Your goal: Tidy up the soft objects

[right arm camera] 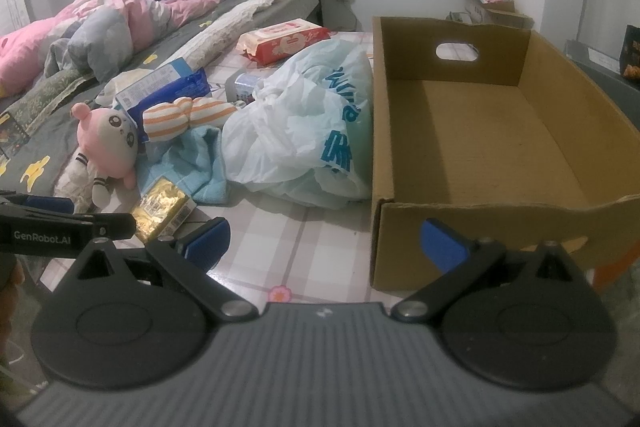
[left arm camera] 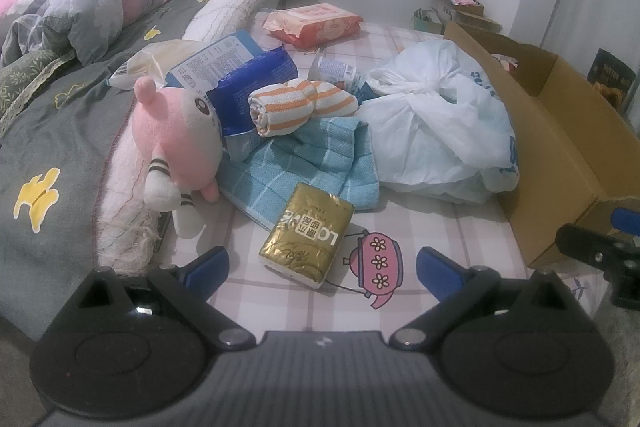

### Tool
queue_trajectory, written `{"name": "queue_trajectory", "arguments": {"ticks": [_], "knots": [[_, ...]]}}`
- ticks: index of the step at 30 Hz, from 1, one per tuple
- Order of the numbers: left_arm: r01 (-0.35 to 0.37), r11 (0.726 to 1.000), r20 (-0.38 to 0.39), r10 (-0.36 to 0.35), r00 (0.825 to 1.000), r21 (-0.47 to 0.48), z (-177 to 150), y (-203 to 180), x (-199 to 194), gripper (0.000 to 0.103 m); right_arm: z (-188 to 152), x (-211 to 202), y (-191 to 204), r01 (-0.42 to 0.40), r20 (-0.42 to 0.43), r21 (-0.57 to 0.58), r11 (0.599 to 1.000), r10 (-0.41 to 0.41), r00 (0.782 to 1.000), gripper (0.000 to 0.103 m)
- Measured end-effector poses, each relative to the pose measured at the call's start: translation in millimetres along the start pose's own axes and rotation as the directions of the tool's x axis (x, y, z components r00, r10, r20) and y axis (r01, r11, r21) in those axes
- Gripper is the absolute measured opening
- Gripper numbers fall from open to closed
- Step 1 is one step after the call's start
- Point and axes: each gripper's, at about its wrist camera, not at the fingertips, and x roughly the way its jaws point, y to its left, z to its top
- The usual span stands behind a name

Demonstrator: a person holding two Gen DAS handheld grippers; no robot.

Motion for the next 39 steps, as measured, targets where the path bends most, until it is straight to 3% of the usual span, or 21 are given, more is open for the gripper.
{"name": "queue_trajectory", "arguments": {"ticks": [32,35,39], "knots": [[-0.021,1.0,-0.022,0.021,1.0,0.005,-2.7,5.6,7.8,0.101,-2.4,3.7,0.8,0.003,-0.012,0.002,1.0,-0.003,1.0,0.102],[-0.032,0.999,-0.004,0.033,0.999,0.042,1.0,9.6,4.6,0.101,0.5,0.8,3.6,0.0,-0.009,-0.003,1.0,0.0,1.0,0.102],[-0.101,0.992,0.075,0.096,0.993,0.076,10.5,23.3,-4.8,0.101,19.8,-12.8,14.9,-0.017,0.038,-0.063,0.998,0.02,0.999,0.102]]}}
